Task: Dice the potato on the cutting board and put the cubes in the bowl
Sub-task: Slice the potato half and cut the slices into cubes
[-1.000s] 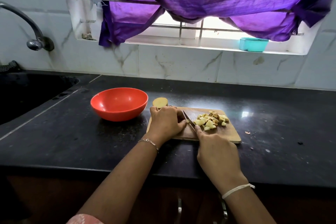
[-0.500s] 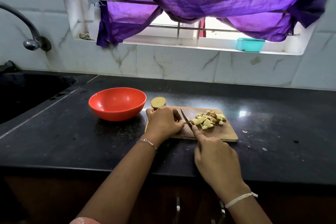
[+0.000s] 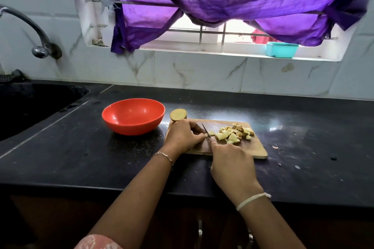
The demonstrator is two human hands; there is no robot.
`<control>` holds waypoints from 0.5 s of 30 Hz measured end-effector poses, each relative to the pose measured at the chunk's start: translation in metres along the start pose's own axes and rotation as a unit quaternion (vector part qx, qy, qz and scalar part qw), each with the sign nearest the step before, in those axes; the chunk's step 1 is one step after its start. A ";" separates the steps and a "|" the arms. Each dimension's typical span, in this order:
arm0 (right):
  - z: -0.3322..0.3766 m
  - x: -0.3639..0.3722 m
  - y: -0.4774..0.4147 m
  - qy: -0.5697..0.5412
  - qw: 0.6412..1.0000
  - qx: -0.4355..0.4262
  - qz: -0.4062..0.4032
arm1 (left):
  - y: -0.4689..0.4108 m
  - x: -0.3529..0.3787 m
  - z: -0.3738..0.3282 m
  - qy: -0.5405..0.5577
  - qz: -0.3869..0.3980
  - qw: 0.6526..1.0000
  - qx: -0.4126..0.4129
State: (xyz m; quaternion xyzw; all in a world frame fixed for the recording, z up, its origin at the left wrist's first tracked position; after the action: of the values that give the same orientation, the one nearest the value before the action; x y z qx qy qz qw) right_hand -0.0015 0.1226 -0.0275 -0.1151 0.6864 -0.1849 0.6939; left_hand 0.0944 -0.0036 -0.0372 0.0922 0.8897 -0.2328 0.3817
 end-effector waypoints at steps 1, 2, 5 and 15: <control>-0.002 0.000 -0.002 -0.006 1.000 0.003 0.000 | 0.000 0.000 0.000 -0.001 -0.001 1.000 -0.001; -0.003 0.001 -0.003 -0.014 1.000 0.005 0.001 | 0.000 0.000 0.001 0.000 -0.002 1.000 -0.003; -0.004 0.003 0.003 -0.052 0.999 0.017 -0.004 | 0.000 0.001 0.002 0.000 -0.008 1.000 -0.016; -0.010 -0.001 0.021 -0.078 0.997 0.021 -0.021 | -0.004 0.002 0.003 -0.017 -0.015 0.999 -0.025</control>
State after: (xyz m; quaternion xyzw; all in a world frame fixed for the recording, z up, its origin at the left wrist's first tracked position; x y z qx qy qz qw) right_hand -0.0097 0.1430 -0.0359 -0.1290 0.6237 -0.2037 0.7435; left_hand 0.0936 -0.0083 -0.0394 0.0654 0.8899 -0.2174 0.3956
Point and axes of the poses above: each hand's wrist, its own y-axis away from the middle knuckle, its own x-axis out of the palm, z = x × y, the point moved 1 cm from there along -y, towards the middle knuckle, and after that the axes turned 4 degrees about -y, right-handed, at the moved point
